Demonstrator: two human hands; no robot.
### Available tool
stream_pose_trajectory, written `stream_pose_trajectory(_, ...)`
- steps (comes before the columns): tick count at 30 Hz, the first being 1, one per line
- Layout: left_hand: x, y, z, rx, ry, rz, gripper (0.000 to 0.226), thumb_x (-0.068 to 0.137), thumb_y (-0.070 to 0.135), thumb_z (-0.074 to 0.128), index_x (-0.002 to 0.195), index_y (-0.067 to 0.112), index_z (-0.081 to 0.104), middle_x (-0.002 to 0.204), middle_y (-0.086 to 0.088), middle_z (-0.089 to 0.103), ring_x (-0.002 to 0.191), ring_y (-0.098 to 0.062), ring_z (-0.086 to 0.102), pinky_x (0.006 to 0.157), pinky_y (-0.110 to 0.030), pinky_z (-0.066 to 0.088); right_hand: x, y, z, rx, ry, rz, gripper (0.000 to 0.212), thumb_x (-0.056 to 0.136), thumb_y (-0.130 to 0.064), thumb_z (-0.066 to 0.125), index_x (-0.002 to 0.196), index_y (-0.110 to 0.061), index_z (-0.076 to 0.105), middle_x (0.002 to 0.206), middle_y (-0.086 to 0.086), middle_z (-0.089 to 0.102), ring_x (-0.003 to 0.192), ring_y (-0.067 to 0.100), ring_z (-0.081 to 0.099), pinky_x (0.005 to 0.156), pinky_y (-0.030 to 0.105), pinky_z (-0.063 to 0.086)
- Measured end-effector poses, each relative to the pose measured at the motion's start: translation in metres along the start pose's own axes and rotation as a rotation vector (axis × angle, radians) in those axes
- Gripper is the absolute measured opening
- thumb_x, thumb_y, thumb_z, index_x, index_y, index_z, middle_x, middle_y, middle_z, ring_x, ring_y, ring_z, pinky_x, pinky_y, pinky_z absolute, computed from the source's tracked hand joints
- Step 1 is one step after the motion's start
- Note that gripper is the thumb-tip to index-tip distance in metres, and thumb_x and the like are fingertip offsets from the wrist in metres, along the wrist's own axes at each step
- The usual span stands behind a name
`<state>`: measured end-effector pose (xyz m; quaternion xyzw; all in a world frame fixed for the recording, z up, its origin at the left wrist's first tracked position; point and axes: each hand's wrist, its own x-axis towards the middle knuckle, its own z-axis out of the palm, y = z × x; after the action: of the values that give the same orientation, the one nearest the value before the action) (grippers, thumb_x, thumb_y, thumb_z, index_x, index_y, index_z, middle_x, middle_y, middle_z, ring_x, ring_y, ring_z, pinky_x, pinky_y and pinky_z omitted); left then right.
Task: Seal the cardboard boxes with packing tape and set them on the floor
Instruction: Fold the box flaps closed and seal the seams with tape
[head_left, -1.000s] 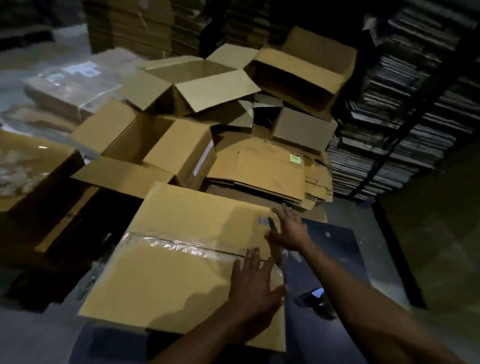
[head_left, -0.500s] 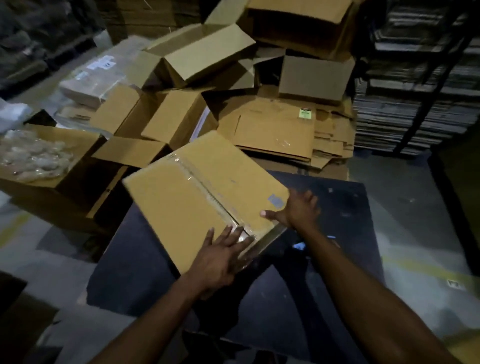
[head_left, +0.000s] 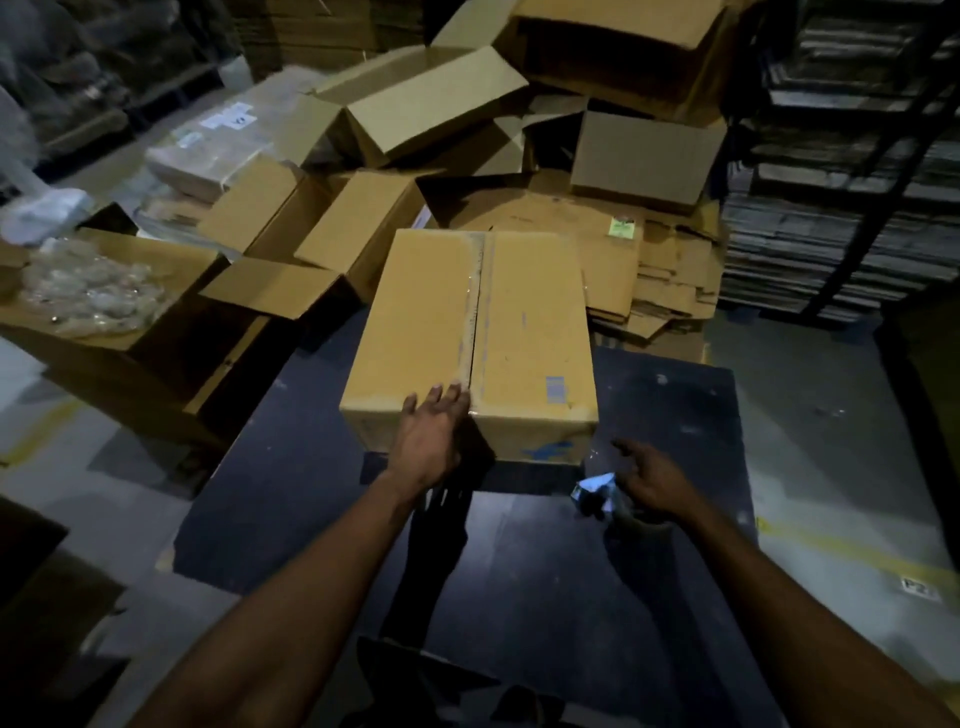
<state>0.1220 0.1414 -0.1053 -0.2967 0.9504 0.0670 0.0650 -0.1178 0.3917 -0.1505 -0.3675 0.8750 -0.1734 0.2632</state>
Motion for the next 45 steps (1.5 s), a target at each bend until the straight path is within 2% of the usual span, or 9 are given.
stream_pose_trajectory(4,-0.024,0.007,0.018,-0.024,0.045,0.018,0.085,0.092,0.026,0.065,0.165,0.019,0.022,0.173,-0.001,0.017,0.159,-0.024,0.016,0.128,-0.048,0.012,-0.006,0.027,0.018,-0.274,-0.091,-0.037,0.052,0.093,-0.029,0.064,0.143,-0.018,0.055,0.141,0.012,0.057,0.121,0.036,0.057,0.098,0.036,0.044)
stream_pose_trajectory(9,-0.045,0.006,0.011,-0.401,0.148,-0.029,0.051,0.090,0.010,0.064,0.141,0.017,0.064,0.154,-0.003,0.053,0.146,-0.022,0.045,0.125,-0.039,0.024,-0.005,0.020,0.018,-0.545,-0.105,0.013,0.044,0.098,-0.029,0.053,0.141,-0.037,0.052,0.138,0.003,0.049,0.128,0.030,0.045,0.102,0.044,0.040)
stream_pose_trajectory(13,-0.058,0.025,-0.009,-0.176,0.328,0.137,0.033,0.082,0.013,0.070,0.113,0.020,0.076,0.121,-0.001,0.075,0.096,-0.029,0.073,0.075,-0.033,0.057,-0.008,0.023,0.026,-0.466,-0.113,-0.014,0.035,0.093,-0.026,0.064,0.126,-0.015,0.059,0.126,0.010,0.060,0.119,0.032,0.059,0.091,0.037,0.046)
stream_pose_trajectory(16,-0.066,0.040,-0.004,-0.266,0.406,0.121,0.033,0.084,0.017,0.072,0.117,0.023,0.076,0.120,-0.001,0.076,0.091,-0.024,0.075,0.071,-0.031,0.058,-0.010,0.023,0.030,-0.439,-0.177,-0.035,0.037,0.097,-0.021,0.060,0.133,-0.015,0.052,0.125,0.011,0.065,0.115,0.030,0.063,0.088,0.037,0.048)
stream_pose_trajectory(20,-0.084,0.061,0.031,-0.707,0.086,-0.297,0.020,0.095,0.044,0.067,0.104,0.030,0.080,0.093,0.003,0.080,0.083,-0.015,0.074,0.073,-0.033,0.062,-0.020,0.016,0.028,-0.225,-0.219,-0.069,0.019,0.097,-0.027,0.059,0.115,-0.027,0.056,0.100,0.003,0.071,0.096,0.028,0.070,0.069,0.033,0.047)
stream_pose_trajectory(23,-0.098,0.075,0.053,-1.292,-0.185,-0.629,0.050,0.097,0.059,0.062,0.090,0.012,0.078,0.089,-0.007,0.079,0.071,-0.025,0.074,0.068,-0.043,0.063,-0.034,-0.008,0.019,-0.124,-0.133,-0.279,0.031,0.089,-0.022,0.068,0.108,-0.036,0.048,0.092,-0.010,0.064,0.084,0.021,0.068,0.064,0.032,0.043)
stream_pose_trajectory(30,-0.089,0.068,0.015,-1.828,-0.383,-0.871,0.089,0.090,0.085,0.037,0.109,0.008,0.075,0.099,-0.007,0.080,0.077,-0.026,0.074,0.066,-0.033,0.055,-0.053,-0.091,-0.002,-0.228,-0.095,-0.473,0.069,0.086,-0.075,0.047,0.144,-0.038,0.040,0.140,-0.009,0.048,0.108,0.022,0.060,0.075,0.036,0.048)
stream_pose_trajectory(38,-0.092,0.011,-0.020,-1.913,-0.277,-0.839,0.031,0.097,0.049,0.063,0.086,0.021,0.070,0.089,-0.002,0.067,0.076,-0.020,0.072,0.075,-0.034,0.051,-0.044,-0.170,-0.005,-0.502,-0.076,-0.650,0.073,0.087,-0.062,0.057,0.152,-0.040,0.031,0.123,-0.004,0.046,0.083,0.026,0.062,0.050,0.030,0.033)
stream_pose_trajectory(45,-0.090,-0.037,-0.022,-2.063,0.094,-0.942,0.023,0.097,0.016,0.070,0.074,0.013,0.071,0.065,-0.004,0.068,0.052,-0.012,0.060,0.048,-0.025,0.052,-0.017,-0.245,-0.009,-0.357,-0.186,-0.762,0.088,0.072,-0.047,0.065,0.149,-0.056,0.024,0.120,-0.015,0.045,0.099,0.020,0.060,0.068,0.036,0.051)
